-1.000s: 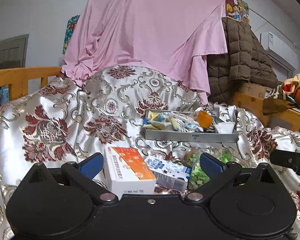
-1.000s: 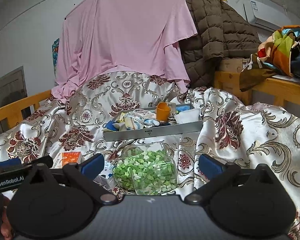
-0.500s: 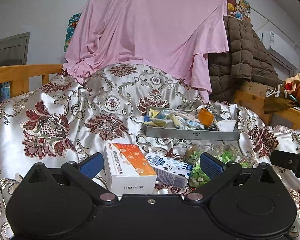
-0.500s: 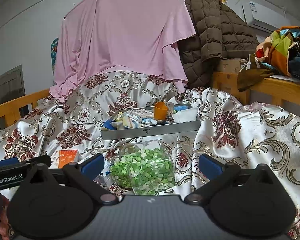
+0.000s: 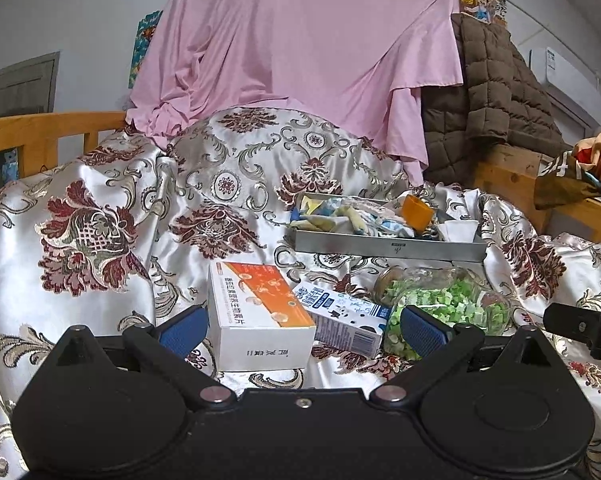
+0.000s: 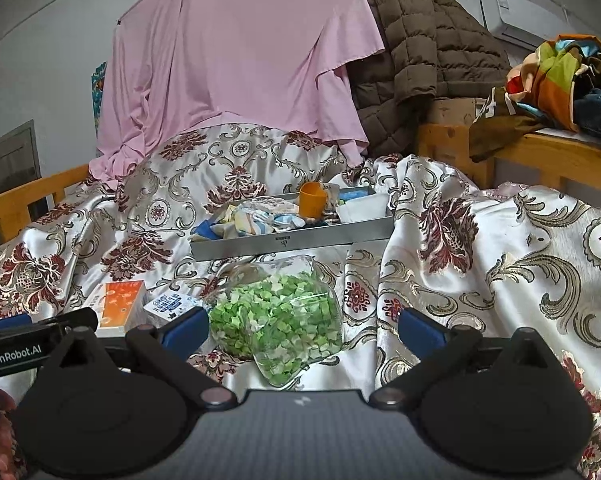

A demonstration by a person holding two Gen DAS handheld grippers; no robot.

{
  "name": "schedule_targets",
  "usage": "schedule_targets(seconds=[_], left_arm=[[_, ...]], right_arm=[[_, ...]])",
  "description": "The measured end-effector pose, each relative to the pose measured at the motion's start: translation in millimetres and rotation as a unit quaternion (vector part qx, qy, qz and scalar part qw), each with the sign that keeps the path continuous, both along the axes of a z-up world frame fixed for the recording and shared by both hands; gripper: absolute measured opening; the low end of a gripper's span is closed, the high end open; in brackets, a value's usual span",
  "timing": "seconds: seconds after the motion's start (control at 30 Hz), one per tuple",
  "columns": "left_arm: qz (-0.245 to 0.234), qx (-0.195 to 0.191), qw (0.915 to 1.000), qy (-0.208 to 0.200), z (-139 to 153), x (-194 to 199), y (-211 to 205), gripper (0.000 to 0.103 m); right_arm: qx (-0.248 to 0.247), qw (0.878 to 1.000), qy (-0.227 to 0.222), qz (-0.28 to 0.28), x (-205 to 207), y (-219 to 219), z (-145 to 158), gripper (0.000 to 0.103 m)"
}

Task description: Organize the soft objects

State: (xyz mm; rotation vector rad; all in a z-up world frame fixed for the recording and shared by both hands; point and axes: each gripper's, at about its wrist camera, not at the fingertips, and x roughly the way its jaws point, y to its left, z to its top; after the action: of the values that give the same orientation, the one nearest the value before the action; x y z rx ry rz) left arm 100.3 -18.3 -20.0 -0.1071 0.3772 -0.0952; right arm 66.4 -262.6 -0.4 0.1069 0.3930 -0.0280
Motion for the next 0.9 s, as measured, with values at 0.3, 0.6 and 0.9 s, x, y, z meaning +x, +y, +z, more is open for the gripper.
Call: schedule_targets(seconds=[0.3,0.6,0.9], left_arm=[[-0.005,0.007,0.9999,-0.005,-2.1,0.8,-2.4,0.102],[-0.006,0.008,1.0000,-0.001,-3.1,0.3,-5.3,0.102],[-0.007,0.009,0.9999,-0.003,-3.5,0.2,-6.4,0.102]], right_arm=[[-0.002,1.000,0.004,-0.007,3.2,-1.5,-4.8,0.103],[-0.007,1.000,0.009,-0.015,4.4,-3.0,-7.7,0.103],[-0.011,1.000,0.011,-0.015,5.3,-2.7,-10.1,0.103]])
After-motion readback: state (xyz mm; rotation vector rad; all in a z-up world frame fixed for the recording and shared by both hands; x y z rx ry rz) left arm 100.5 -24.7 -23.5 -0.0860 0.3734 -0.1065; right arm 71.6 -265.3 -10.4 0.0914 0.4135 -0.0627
